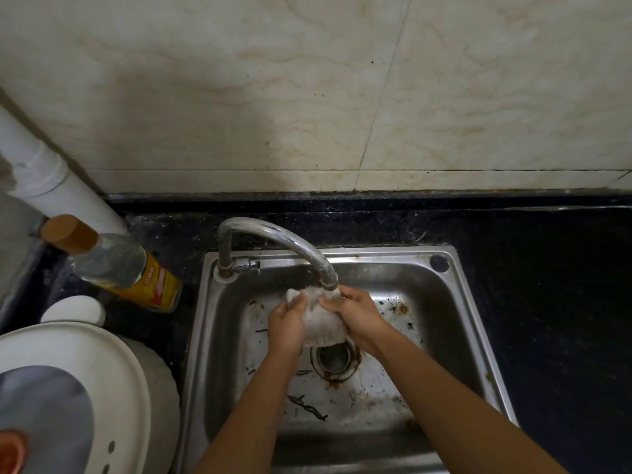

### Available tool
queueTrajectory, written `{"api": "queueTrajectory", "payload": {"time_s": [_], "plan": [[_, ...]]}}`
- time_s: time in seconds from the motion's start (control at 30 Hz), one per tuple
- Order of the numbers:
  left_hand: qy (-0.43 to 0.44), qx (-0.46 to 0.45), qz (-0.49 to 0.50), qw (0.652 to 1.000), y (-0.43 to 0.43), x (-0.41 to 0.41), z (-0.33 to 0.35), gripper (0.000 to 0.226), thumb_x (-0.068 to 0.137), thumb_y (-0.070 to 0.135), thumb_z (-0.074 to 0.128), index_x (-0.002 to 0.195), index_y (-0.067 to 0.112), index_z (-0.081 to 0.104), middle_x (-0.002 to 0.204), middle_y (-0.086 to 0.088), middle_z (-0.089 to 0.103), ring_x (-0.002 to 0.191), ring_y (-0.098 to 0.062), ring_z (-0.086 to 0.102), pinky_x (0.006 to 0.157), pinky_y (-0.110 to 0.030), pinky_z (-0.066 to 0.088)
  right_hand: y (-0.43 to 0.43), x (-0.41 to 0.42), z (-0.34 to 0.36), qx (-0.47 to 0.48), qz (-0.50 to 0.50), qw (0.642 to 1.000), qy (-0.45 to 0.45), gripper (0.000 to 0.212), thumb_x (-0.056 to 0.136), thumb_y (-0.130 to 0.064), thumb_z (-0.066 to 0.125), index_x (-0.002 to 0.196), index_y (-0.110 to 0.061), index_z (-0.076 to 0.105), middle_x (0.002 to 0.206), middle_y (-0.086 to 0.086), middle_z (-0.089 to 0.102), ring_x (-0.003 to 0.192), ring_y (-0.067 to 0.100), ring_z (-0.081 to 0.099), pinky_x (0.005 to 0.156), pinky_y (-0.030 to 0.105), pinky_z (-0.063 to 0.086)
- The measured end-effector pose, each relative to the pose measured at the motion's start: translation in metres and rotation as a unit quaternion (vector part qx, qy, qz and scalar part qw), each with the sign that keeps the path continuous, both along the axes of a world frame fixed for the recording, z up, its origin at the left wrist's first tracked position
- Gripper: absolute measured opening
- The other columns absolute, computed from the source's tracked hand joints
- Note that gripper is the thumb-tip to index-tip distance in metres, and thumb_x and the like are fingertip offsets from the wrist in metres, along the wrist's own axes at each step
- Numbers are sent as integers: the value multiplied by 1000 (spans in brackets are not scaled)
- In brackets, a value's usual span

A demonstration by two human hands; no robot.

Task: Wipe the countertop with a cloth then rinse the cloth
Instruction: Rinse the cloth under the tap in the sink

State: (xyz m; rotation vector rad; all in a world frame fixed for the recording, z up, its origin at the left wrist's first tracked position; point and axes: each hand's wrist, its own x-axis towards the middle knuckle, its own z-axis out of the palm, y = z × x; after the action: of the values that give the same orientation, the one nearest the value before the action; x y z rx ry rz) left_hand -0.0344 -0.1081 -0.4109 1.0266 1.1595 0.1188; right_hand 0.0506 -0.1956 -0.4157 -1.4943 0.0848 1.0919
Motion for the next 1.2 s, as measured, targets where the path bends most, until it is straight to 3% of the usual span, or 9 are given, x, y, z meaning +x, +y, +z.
{"api": "queueTrajectory", "payload": {"time_s": [0.17,0.3,0.47,0.57,0.67,0.77,0.83,0.97,1.2], "plan": [[-11,15,-18,1000,0,4,3,14,88,30,63,91,19,69,93,-10,72,89,-28,69,87,-49,54,10,-1,6,-90,9,994,-61,24,90,-31,65,102,-10,67,97,8,72,90,22,70,74,36,58],[20,52,-15,998,-6,8,-1,18,91,36,58,86,21,67,89,-6,71,87,-23,68,87,-47,53,17,-4,8,-139,3,985,-102,26,98,-32,51,100,-10,65,94,10,70,85,19,66,71,29,54],[41,83,-43,995,-12,12,-2,30,96,41,46,93,17,65,87,-4,70,85,-20,67,86,-42,54,18,-5,11,-180,7,972,-148,51,101,-47,31,69,-12,52,61,4,51,55,14,47,53,25,40],[61,93,-44,993,-9,13,-3,38,97,44,41,94,14,64,87,-8,68,85,-24,66,85,-43,54,12,-7,13,-166,63,976,-126,38,102,-35,37,87,-10,60,77,5,62,67,15,59,58,23,48],[68,99,-58,991,-4,12,-4,40,97,45,39,90,14,64,86,-11,68,83,-25,66,82,-43,55,6,-11,8,-129,95,979,-126,23,100,-25,47,106,-9,61,98,11,69,91,21,68,80,36,58],[59,94,-56,992,-2,12,-5,39,97,44,40,88,15,64,88,-11,69,83,-25,67,82,-46,55,5,-12,11,-83,88,984,-133,19,98,-19,52,109,-7,59,103,13,69,96,24,68,87,44,56],[61,87,-46,993,-2,12,-4,38,96,47,41,86,18,63,89,-11,70,84,-26,67,83,-46,55,7,-12,13,-81,92,982,-144,16,99,-21,50,106,-10,58,101,9,69,94,19,68,85,38,57],[70,62,-41,995,-1,13,0,49,89,61,44,86,17,67,86,-8,71,83,-23,67,83,-42,55,16,-13,20,-101,120,969,-189,22,101,-22,44,86,-12,58,78,-1,62,71,7,60,58,13,46],[21,5,-31,999,0,8,7,38,92,46,52,86,12,69,82,-11,73,80,-27,71,82,-45,56,29,-7,20,-129,57,978,-151,26,102,-23,44,86,-13,61,77,5,65,67,14,63,56,22,53]]}}
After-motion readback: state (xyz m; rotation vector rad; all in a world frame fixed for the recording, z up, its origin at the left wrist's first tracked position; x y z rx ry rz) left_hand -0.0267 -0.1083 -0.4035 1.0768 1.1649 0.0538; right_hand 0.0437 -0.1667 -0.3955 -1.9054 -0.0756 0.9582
